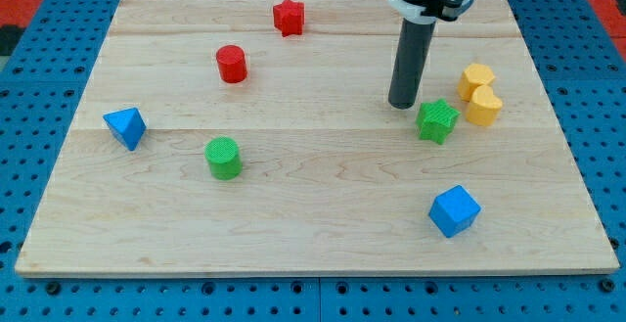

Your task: Move the green star to the yellow heart

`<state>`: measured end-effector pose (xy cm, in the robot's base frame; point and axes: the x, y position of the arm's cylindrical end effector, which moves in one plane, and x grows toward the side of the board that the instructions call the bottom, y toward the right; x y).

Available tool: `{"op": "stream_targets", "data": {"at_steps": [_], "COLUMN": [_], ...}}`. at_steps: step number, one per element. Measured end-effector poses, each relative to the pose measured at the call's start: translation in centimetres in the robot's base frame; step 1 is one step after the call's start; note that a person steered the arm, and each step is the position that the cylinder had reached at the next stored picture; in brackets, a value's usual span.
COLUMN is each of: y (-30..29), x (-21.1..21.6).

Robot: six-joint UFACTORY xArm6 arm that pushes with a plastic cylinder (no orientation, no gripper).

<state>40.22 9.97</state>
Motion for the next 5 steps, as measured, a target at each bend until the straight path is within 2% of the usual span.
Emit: {"op": "stream_targets", "data": {"at_steps": [1, 2, 3, 5], "y": [-2.9, 0.6, 4.7, 5.6], "x": [1.3, 3.6, 3.6, 3.9]}}
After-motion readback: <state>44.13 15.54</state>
